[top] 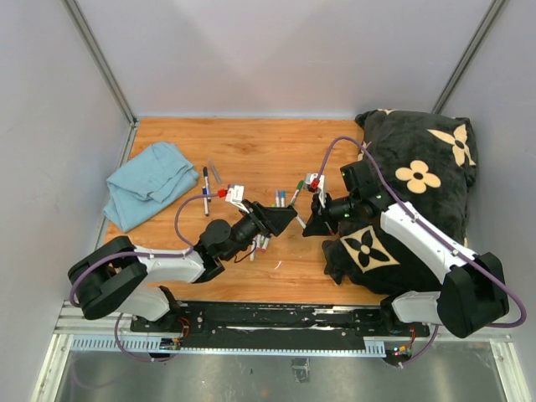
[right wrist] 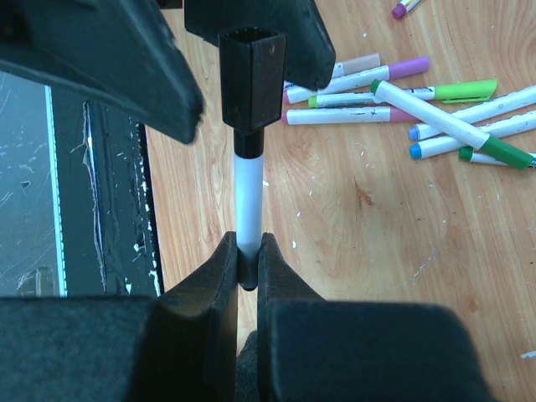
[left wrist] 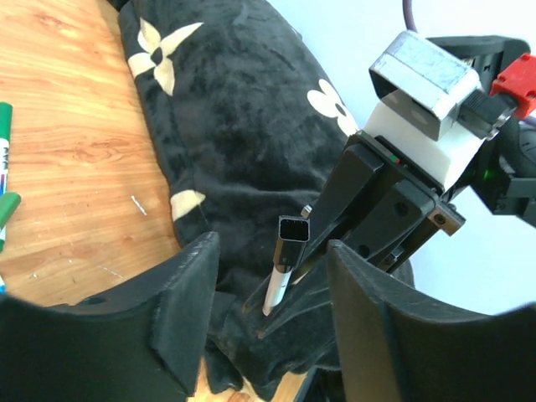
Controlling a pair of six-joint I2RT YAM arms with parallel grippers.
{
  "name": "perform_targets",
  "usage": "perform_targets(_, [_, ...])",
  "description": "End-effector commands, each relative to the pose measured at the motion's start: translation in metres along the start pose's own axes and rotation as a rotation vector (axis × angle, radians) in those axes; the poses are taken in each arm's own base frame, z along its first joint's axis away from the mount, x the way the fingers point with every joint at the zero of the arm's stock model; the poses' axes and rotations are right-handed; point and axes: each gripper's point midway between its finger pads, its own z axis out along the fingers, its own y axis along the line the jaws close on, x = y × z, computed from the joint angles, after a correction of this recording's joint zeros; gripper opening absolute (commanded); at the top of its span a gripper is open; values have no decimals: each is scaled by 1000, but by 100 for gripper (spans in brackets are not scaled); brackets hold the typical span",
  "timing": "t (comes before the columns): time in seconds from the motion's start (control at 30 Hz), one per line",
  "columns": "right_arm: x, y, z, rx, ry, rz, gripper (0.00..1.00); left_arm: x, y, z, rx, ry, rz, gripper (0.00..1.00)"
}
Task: Open the pen caps
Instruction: Open the pen cap from the pen.
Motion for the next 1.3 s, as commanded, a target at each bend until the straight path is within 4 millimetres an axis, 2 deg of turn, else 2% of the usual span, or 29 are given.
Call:
perform_targets(0.0, [-14,6,-1,-21,-19,-33,6,-1,-16,9,54,-13,14,54])
perform_targets(0.23, [-11,8,2,-32,-10,-32,6,1,-11,13,38,-19,36,45])
perform_targets(0.53, [-9,11,7,-50,0,-38,6,1,-12,17,45,-24,37,45])
perform_targets(0.67, [-7,11,9,-53,8,-38,6,1,-13,17,50,-27,33,31])
perform_targets(0.73, [-7,12,9,-54,11,-40,7,1,-13,17,52,-25,33,29])
perform_targets(0.87, [-6,12,11,-56,17,-41,8,3,-17,17,70,-11,29,5])
perform_targets(0.93, [-8,13,10,-61,10,-44,14,4,-18,15,77,-9,22,0])
perform_targets(1.1, [-26,27,3,-96,-53,-69,41,2,-26,9,120,-15,-16,0])
perform_targets(1.17, [-31,30,2,-101,-79,-74,45,2,-30,7,144,-15,-29,0])
perform_targets(1.27, [-35,31,3,-102,-109,-66,45,2,-35,7,168,-15,-41,0])
